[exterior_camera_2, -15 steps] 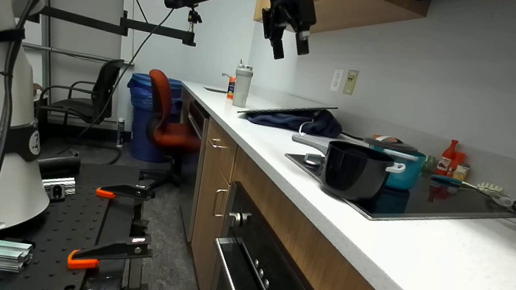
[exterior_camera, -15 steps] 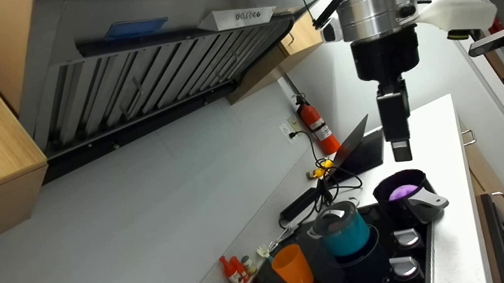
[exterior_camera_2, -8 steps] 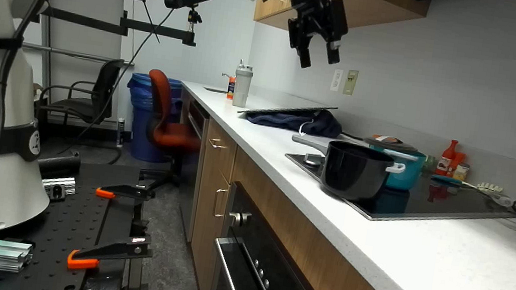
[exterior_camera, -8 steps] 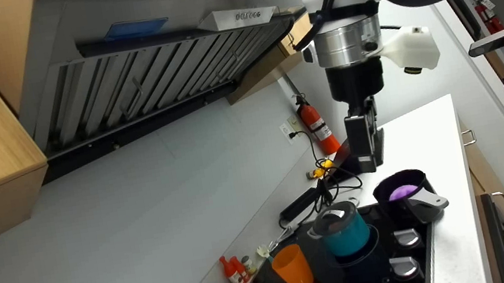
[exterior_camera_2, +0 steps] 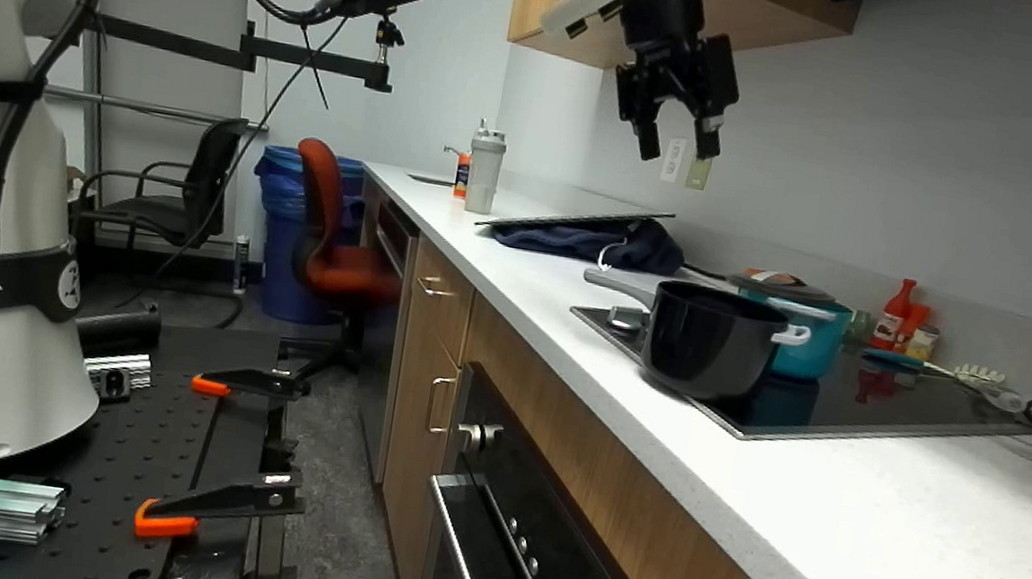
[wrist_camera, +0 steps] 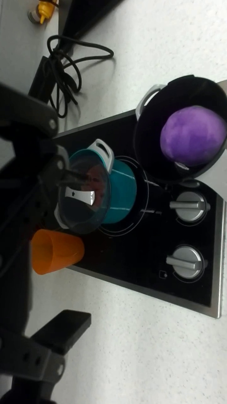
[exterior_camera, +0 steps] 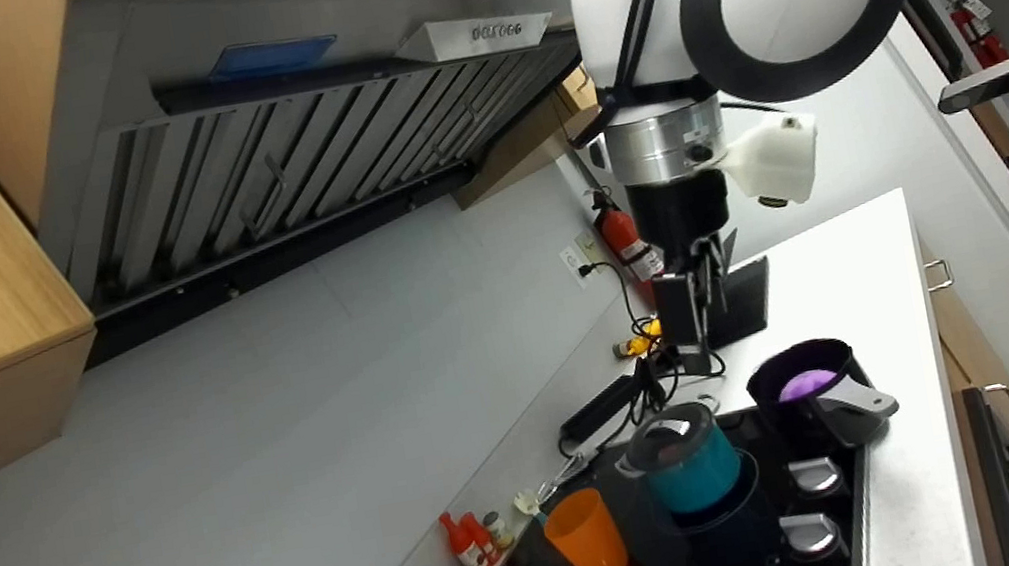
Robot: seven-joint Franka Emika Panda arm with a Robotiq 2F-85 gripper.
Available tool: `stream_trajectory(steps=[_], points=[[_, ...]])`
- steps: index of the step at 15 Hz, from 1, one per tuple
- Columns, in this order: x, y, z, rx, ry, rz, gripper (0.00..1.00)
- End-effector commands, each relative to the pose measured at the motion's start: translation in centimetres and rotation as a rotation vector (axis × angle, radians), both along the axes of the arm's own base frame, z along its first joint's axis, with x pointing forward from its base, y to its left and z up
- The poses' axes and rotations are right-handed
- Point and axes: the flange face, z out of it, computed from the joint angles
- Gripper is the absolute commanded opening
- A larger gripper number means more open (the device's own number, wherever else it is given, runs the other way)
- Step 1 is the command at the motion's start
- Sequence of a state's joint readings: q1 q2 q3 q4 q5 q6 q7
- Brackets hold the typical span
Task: Take the lid on the blue pot and place it on the black pot
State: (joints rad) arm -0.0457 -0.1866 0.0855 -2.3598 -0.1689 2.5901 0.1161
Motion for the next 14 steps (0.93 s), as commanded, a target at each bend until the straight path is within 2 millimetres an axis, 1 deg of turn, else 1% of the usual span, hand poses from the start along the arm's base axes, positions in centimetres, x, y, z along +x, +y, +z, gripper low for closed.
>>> stream_trajectory(steps=[1, 6, 11, 14], points=[[2.9, -1.3, -0.6, -0.001, -0.038, -0.026, 1.00], [5.5, -2.6, -1.9, -0.003, -0.054, -0.039, 1.00], [7.9, -2.8, -3.4, -0.050, -0.042, -0.028, 1.00], [9.3, -2.7, -3.9, -0.059, -0.046, -0.034, 1.00]])
